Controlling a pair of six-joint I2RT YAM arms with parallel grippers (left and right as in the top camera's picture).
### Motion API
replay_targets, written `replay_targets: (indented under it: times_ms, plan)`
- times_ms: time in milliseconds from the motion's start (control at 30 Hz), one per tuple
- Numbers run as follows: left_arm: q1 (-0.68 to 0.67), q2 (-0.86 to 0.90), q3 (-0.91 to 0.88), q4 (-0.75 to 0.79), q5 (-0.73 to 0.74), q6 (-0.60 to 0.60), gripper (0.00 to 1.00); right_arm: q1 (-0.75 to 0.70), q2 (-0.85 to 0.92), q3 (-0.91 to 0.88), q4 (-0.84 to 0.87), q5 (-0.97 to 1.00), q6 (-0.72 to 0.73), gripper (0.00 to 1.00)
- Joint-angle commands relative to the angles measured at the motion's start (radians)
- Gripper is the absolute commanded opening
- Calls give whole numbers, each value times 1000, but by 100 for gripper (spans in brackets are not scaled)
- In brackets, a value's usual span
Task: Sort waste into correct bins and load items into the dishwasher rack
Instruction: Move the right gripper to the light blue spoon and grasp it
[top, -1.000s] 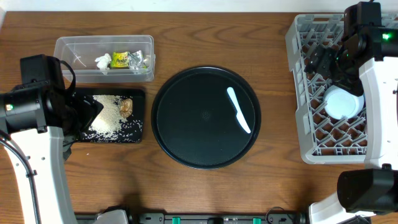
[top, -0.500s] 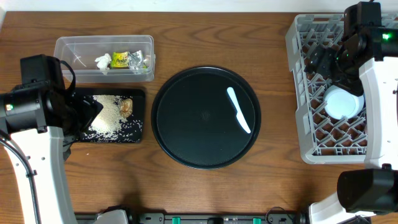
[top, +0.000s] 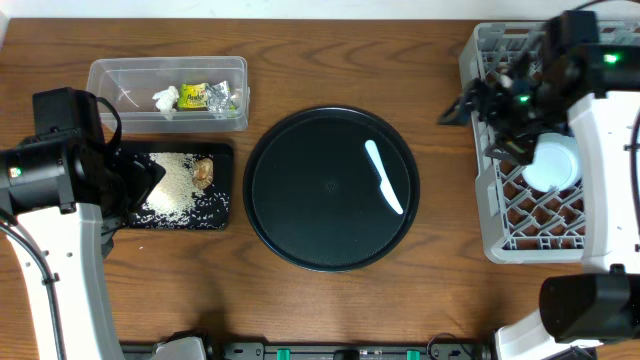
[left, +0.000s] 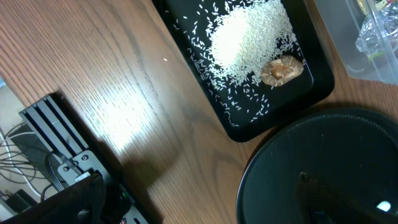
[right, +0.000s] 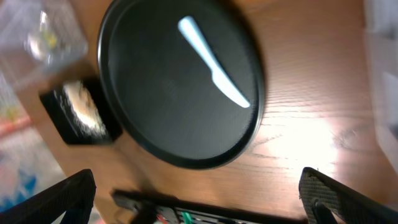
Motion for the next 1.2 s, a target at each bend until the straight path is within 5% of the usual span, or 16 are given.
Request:
replay_targets:
  times_ms: [0,400,733,1167]
  plan:
    - [4,0,-2,-3,-16,-8,98,119,8,0,6,45,-130,99]
    - [4,1,-2,-3,-16,-8,98,561,24,-1,209,708,-159,93]
    - [4,1,-2,-3,-16,-8,98,539,235,-1,241,566,-185,98]
    - [4,1,-2,-3,-16,-8,98,451,501,-1,233,470,-280,78]
